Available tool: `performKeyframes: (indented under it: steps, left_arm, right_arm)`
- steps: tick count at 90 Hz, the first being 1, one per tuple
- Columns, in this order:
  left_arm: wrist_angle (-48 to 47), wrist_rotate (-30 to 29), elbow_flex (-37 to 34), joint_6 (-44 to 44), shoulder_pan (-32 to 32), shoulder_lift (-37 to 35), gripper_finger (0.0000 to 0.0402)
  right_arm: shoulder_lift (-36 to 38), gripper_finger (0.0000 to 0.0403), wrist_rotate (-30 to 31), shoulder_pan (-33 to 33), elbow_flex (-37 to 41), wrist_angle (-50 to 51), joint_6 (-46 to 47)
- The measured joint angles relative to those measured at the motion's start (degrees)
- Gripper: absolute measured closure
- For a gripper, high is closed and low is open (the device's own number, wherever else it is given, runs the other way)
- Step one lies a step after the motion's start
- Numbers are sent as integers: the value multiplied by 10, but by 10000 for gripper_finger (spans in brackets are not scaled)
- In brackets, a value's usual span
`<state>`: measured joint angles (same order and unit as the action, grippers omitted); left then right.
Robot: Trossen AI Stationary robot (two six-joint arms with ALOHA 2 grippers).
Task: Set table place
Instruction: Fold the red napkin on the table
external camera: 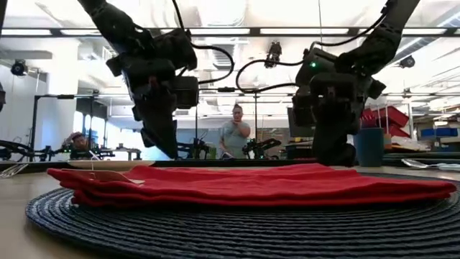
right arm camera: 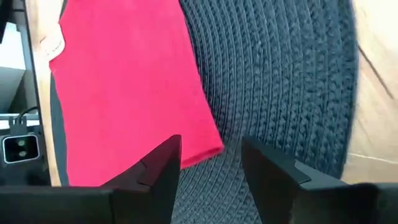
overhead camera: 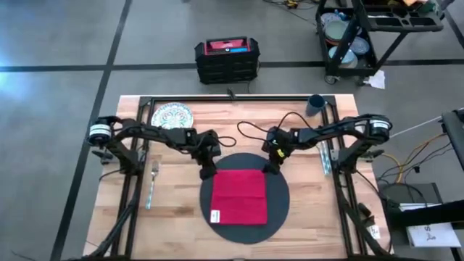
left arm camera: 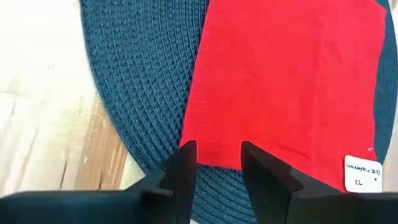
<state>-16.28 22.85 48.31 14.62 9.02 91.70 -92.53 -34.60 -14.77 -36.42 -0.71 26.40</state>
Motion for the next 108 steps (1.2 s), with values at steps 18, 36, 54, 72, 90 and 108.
performKeyframes:
  steps: [18, 36, 54, 72, 90, 108]
  left_arm:
    - [-1, -9, 0, -4, 3, 0, 277]
    - [0, -10, 0, -13, 4, 0, 277]
    - [-1, -20, 0, -24, 15, 0, 281]
    - [-7, 20, 0, -37, 25, 1, 256]
    - [-5, 47, 0, -41, 19, 21, 228]
    - [3, 28, 0, -36, 15, 39, 239]
  right_arm:
    - [-6, 274, -4, 6, -12, -3, 0]
    - [-6, 345, 1, 6, -13, 0, 3]
    - [-6, 397, -3, 6, -12, 5, 1]
    - [-6, 402, -4, 6, -12, 5, 0]
    - [-6, 403, -4, 6, -12, 4, 0]
    - [-6, 403, -4, 6, -12, 4, 0]
